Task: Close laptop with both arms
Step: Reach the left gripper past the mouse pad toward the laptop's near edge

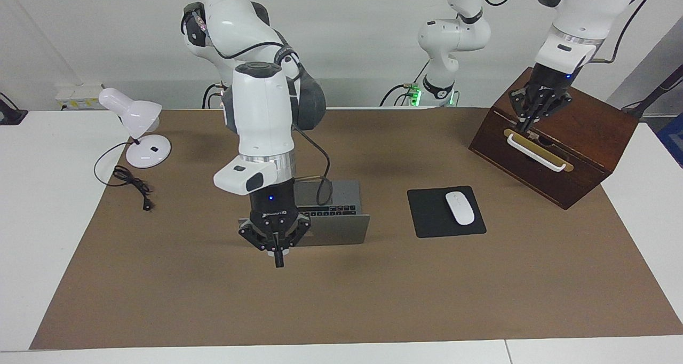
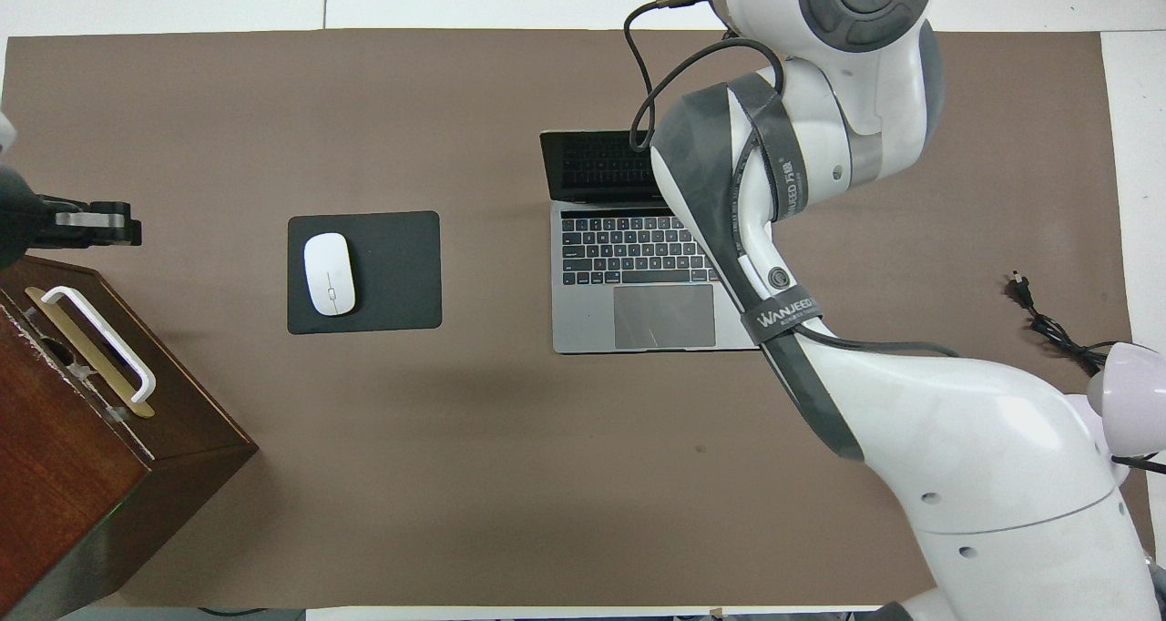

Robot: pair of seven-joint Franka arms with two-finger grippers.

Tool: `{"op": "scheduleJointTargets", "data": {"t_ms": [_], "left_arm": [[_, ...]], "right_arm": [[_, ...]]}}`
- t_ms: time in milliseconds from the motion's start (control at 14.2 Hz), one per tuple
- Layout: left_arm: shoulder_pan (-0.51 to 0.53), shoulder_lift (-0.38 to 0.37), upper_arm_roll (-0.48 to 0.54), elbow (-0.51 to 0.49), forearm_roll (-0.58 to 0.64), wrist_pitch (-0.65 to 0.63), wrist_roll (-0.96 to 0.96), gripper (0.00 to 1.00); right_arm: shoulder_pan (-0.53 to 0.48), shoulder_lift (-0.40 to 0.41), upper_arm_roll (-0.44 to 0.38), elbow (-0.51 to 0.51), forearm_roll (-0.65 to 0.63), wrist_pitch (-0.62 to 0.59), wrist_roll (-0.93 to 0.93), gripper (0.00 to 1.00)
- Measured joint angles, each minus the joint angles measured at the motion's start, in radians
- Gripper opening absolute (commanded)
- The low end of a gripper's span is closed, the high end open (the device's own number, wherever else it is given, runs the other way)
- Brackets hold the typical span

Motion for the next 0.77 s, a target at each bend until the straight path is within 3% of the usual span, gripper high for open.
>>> {"op": "scheduleJointTargets", "data": {"t_ms": [140, 492, 773], "left_arm": [[-0.049, -0.023, -0.003, -0.076, 0.0, 0.108, 0.006, 0.0], [-0.184, -0.167, -0.007, -0.445, -0.001, 0.515, 0.007, 0.0], [-0.288, -0.217, -0.008, -0.567, -0.001, 0.69, 0.007, 0.0]], "right_arm": [[0.001, 0.013, -0.002, 0.003, 0.088, -0.001, 0.004, 0.0], [0.006, 0.014, -0.002, 0.01, 0.122, -0.072, 0.004, 0.0], [0.007, 0.015, -0.003, 0.012, 0.145, -0.137, 0.004, 0.0]]}}
